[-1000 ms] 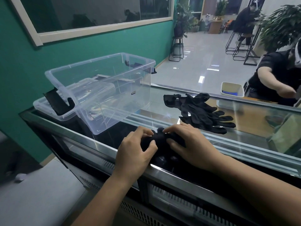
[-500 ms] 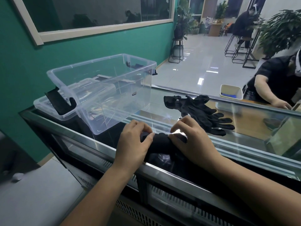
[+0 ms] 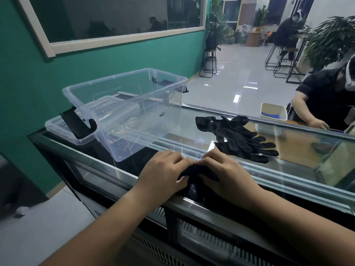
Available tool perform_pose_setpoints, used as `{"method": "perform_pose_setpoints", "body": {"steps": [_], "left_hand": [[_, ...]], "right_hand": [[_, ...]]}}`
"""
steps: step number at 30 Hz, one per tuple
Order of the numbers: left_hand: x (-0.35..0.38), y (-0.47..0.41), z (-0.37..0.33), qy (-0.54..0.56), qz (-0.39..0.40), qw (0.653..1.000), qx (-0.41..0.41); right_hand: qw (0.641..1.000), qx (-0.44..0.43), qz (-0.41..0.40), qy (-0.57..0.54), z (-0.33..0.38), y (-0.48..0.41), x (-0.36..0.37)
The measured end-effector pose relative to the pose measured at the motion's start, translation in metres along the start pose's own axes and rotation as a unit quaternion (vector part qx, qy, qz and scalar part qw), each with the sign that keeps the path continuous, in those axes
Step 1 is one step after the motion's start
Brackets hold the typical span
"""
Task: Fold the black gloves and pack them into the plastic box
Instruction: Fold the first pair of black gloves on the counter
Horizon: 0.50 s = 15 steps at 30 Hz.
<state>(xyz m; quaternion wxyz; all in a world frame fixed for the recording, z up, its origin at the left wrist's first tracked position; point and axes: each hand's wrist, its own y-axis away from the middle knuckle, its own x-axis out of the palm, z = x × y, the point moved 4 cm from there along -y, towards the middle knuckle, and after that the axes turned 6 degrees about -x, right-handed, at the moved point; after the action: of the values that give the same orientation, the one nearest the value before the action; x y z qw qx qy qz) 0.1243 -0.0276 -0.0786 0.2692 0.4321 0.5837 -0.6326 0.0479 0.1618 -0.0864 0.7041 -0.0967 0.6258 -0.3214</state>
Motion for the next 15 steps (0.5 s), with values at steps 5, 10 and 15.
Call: {"method": "perform_pose_setpoints", "body": {"steps": [5,10,15], "left_hand": [[-0.001,-0.017,-0.008,-0.108,0.011,0.992,0.057],[0.002,-0.031,-0.007,-0.119,0.02,0.988,0.099],[-0.002,-0.047,0.0,-0.134,0.046,0.981,0.133]], "right_hand": [[0.999,0.026,-0.024,-0.021,-0.006,0.001,0.003],[0.996,0.069,-0.045,-0.023,-0.009,-0.004,0.005],[0.991,0.104,-0.077,-0.038,-0.002,-0.014,0.001]]}}
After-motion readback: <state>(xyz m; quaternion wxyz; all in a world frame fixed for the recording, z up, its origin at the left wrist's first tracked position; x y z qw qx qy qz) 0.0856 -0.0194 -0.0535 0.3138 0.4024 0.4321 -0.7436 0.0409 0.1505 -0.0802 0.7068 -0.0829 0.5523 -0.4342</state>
